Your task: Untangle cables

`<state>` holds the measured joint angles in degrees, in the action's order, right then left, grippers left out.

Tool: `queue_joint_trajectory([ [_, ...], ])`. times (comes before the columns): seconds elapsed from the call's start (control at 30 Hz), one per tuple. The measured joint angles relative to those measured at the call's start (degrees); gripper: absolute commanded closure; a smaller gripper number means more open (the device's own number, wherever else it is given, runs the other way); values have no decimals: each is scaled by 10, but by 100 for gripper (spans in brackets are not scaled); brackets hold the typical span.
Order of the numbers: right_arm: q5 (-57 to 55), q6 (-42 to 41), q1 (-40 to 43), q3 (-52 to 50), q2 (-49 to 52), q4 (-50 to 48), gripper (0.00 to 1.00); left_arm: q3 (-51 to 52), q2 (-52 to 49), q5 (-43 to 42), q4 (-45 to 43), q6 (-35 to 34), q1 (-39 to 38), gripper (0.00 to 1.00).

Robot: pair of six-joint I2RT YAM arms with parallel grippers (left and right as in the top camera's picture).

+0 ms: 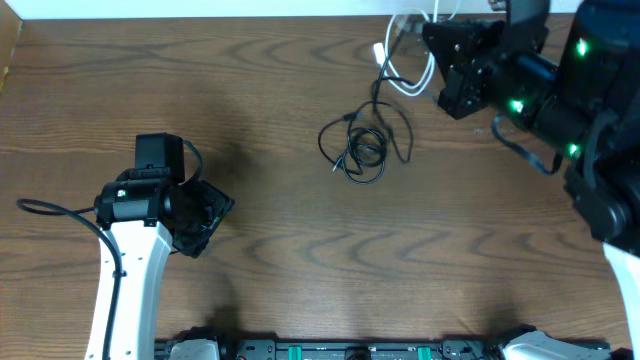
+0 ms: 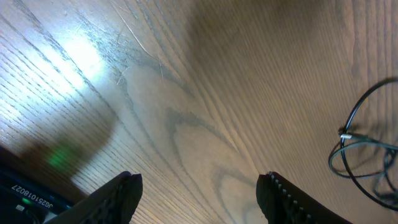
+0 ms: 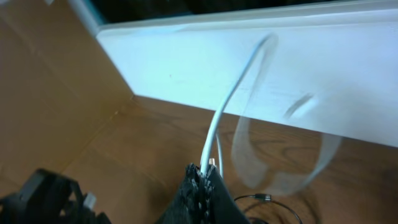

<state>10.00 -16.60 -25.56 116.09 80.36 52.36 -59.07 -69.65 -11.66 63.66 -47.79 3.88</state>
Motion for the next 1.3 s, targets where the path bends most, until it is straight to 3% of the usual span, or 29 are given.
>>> queue_joint_trajectory([
  [0.33,26,-136,-31,-4,48,-27,98,0,0,0,0,0,0,35],
  [0.6,-119,-223,-33,-4,71,52,99,0,0,0,4,0,0,36],
  [0.7,-13,-202,-33,-6,103,16,99,0,0,0,2,0,0,36],
  [0.77,122,-181,-33,-8,127,-57,98,0,0,0,-1,0,0,35],
  [0.8,258,-166,-37,-10,151,-140,98,0,0,0,-1,0,0,35],
  [0.87,360,-173,-40,-14,167,-205,98,0,0,0,2,0,0,36],
  [0.97,402,-179,-42,-12,171,-162,98,0,0,0,4,0,0,35],
  [1.07,276,-181,-45,-9,169,-28,98,0,0,0,5,2,0,35],
  [1.2,-43,-201,-51,-11,174,127,99,0,0,0,8,5,0,35],
  [1.3,-170,-202,-53,-11,177,154,99,0,0,0,8,7,0,35],
])
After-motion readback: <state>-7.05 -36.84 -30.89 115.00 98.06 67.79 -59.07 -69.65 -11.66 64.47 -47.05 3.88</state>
